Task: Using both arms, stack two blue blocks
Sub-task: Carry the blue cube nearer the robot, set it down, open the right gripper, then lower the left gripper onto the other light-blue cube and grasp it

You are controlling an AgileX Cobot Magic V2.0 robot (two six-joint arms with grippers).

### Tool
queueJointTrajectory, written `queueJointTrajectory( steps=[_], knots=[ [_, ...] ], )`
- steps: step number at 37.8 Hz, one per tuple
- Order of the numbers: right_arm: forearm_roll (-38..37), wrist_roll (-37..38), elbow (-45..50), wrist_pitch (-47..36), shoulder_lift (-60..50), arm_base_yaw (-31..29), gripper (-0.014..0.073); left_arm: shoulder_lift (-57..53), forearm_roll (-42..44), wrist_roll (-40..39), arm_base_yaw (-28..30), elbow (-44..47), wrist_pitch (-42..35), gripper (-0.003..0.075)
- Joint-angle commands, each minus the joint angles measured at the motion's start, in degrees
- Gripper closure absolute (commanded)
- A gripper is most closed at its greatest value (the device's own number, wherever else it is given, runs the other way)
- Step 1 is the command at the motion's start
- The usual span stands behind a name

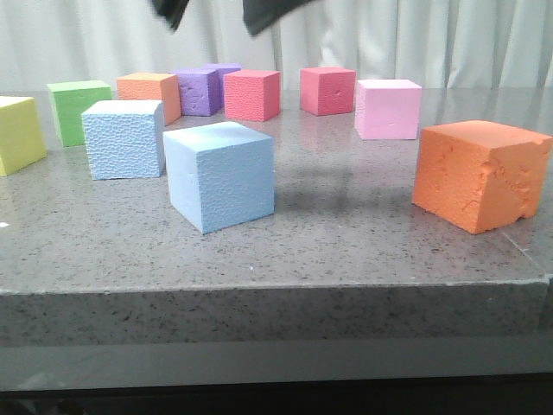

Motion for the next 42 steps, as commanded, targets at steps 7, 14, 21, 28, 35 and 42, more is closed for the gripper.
queueJointTrajectory(
  steps=[7, 14, 21, 28, 35, 42],
  knots=[
    [0.32, 0.03, -2.06, 3.08, -8.24, -9.23, 0.0668, 0.52, -0.57, -0.29, 0.15, -1.6, -4.98, 0.0101],
    [-0.33, -0.62, -0.77, 12.41, -14.51, -23.05, 0.0661, 0.52, -0.57, -0.29, 0.15, -1.6, -4.98, 0.0101],
    [-4.88, -0.98, 13.0, 8.13, -26.78, -34.16, 0.0661, 0.52, -0.57, -0.29, 0.15, -1.6, -5.49, 0.0101],
    [-6.64, -0.98, 32.1, -6.13, -42.09, -34.27, 0.0661, 0.52, -0.65, -0.29, 0.15, -1.6, -6.3, 0.0101],
    [-6.64, -0.98, 44.45, -10.76, -53.44, -34.27, 0.0661, 1.21, -0.65, -0.29, 0.15, -1.6, -6.83, 0.0101],
    [-6.64, -0.98, 51.56, -12.59, -60.89, -34.27, 0.0661, 4.89, -0.65, -0.29, -0.2, -2.62, -6.1, 0.0101]
  ],
)
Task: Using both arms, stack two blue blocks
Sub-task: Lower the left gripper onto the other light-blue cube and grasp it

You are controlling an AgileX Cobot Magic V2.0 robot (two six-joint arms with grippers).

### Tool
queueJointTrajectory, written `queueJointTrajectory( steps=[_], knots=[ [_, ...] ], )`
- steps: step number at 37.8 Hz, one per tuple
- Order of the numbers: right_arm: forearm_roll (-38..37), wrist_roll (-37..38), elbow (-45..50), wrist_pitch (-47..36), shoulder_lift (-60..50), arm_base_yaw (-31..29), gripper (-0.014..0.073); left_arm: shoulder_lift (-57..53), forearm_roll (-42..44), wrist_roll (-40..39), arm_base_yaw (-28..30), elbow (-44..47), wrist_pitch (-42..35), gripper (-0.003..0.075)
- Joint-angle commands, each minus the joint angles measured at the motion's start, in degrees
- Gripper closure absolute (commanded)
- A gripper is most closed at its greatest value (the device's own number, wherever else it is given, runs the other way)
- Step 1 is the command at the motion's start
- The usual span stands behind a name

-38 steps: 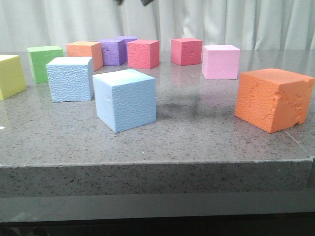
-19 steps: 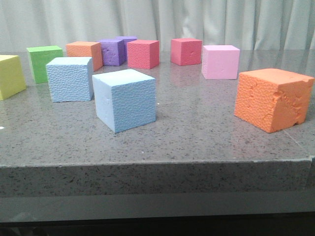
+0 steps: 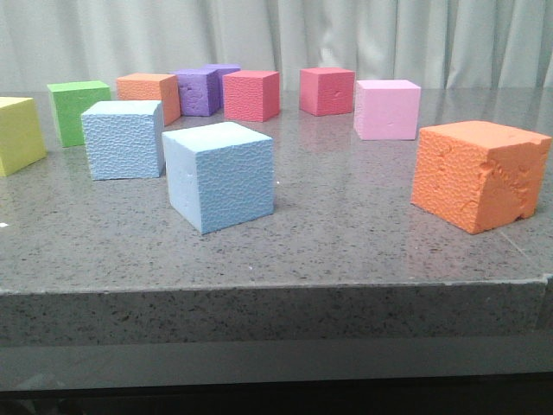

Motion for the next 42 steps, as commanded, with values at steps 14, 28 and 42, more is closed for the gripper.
queueJointTrajectory(
  steps=[14, 28, 42],
  knots=[
    [-0.47, -0.78, 1.77, -5.96, -3.26, -0.32, 0.0661, 22.31, -0.48, 3.79, -14.14, -21.49, 17.54, 0.0101],
    [-0.47, -0.78, 1.98, -5.82, -3.26, -0.32, 0.0661, 45.26, -0.97, 3.79, -24.58, -40.81, 34.61, 0.0101],
    [-0.47, -0.78, 1.98, -5.82, -3.26, -0.32, 0.0661, 57.01, -0.97, 3.79, -24.98, -45.88, 38.5, 0.0101]
  ],
)
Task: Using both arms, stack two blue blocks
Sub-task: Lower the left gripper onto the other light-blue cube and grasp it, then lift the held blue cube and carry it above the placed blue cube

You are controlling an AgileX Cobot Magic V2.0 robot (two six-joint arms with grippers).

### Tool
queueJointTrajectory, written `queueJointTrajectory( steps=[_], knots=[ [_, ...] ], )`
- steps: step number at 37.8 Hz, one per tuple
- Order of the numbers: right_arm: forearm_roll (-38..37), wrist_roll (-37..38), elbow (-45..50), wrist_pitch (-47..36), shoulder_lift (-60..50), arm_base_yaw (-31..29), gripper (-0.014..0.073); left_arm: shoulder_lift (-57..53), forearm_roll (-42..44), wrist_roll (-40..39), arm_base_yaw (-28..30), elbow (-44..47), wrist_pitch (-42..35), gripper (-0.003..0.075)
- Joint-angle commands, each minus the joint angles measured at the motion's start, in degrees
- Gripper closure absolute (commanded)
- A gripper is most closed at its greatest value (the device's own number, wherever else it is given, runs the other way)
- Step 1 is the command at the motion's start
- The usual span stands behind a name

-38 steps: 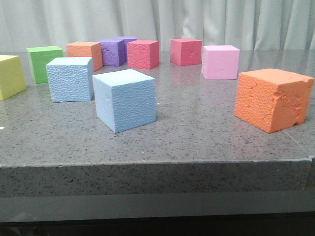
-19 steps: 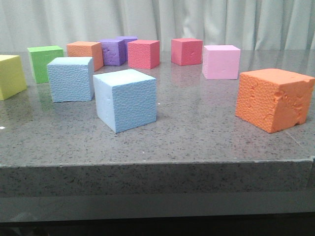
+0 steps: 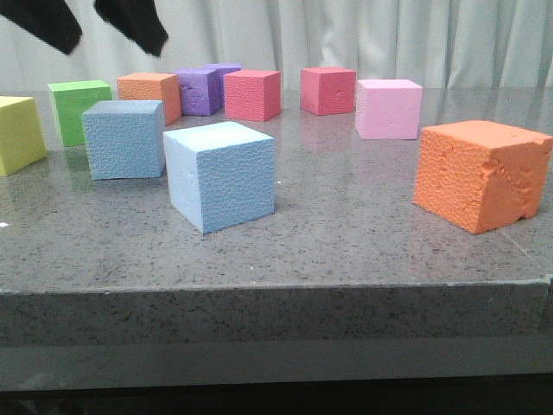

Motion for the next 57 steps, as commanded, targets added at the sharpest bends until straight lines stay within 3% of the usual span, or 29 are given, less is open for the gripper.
queueJointTrajectory(
  steps=[1, 9, 28, 31, 40, 47, 57],
  knots=[
    [-0.47, -0.64, -1.45, -4.56, 0.06, -0.32, 0.0661, 0.49, -0.7, -0.2, -0.46, -2.8, -1.26, 0.0101],
    [-0.47, -0.64, -1.45, -4.56, 0.06, -0.32, 0.0661, 3.5, 1.05, -5.75, -0.46, -3.39, -0.76, 0.01],
    [-0.47, -0.64, -1.45, -4.56, 0.06, -0.32, 0.0661, 6.37, 1.27, -5.41, -0.46, -3.39, -1.08, 0.0106],
    [-0.47, -0.64, -1.45, -4.56, 0.06, -0.32, 0.0661, 6.37, 1.3, -4.99, -0.46, -3.39, -1.08, 0.0142],
    [-0.47, -0.64, -1.45, -4.56, 0.06, -0.32, 0.0661, 6.37, 1.3, -4.96, -0.46, -3.39, -1.08, 0.0357],
    [-0.47, -0.64, -1.45, -4.56, 0.06, -0.32, 0.0661, 6.37, 1.7, -4.96, -0.46, -5.91, 1.47, 0.0368],
    [-0.47, -0.64, -1.45, -4.56, 0.06, -0.32, 0.0661, 6.13, 0.74, -4.86, -0.82, -17.15, 13.62, 0.0368]
  ],
)
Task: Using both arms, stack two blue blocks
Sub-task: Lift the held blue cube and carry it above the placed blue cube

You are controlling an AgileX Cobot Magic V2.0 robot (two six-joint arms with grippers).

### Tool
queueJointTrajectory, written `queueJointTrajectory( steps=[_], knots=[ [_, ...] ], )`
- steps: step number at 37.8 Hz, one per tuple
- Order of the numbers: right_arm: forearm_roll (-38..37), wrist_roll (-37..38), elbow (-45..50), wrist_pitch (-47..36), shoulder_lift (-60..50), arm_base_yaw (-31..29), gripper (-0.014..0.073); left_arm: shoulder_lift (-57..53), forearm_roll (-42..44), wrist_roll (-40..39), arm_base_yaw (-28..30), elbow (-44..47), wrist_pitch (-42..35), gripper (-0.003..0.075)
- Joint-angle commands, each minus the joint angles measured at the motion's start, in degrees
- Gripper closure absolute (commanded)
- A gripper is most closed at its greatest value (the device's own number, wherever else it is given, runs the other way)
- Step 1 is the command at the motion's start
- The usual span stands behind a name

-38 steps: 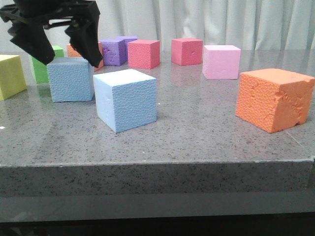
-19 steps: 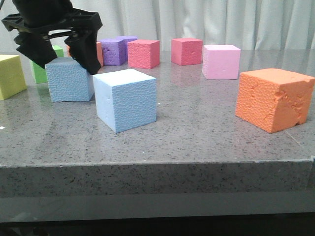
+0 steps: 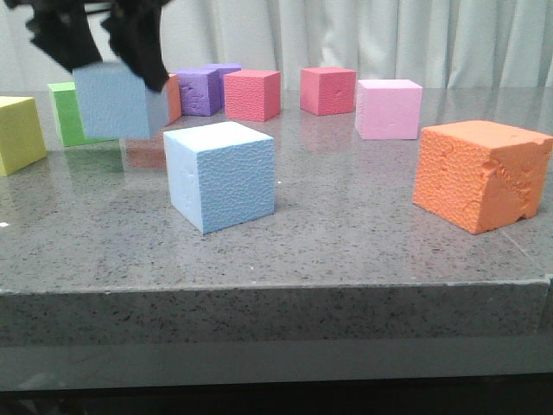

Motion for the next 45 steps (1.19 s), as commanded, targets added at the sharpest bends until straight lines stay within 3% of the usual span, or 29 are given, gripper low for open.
queueJointTrajectory(
  steps=[1, 22, 34, 45],
  knots=[
    [-0.47, -0.64, -1.45, -4.56, 0.06, -0.32, 0.0661, -3.1, -1.93, 0.03, -0.88, -5.08, 3.37, 0.0368],
    [-0.47, -0.64, -1.45, -4.32, 0.06, -0.32, 0.0661, -7.75, -3.37, 0.54, -8.69, -6.1, 10.72, 0.0369],
    [-0.47, -0.64, -1.45, -4.32, 0.06, -0.32, 0.0661, -7.63, -4.44, 0.67, -14.54, -6.0, 10.71, 0.0369],
    [-0.47, -0.64, -1.45, -4.27, 0.06, -0.32, 0.0661, -7.63, -4.02, 0.67, -15.1, -2.29, 9.89, 0.0368]
  ],
)
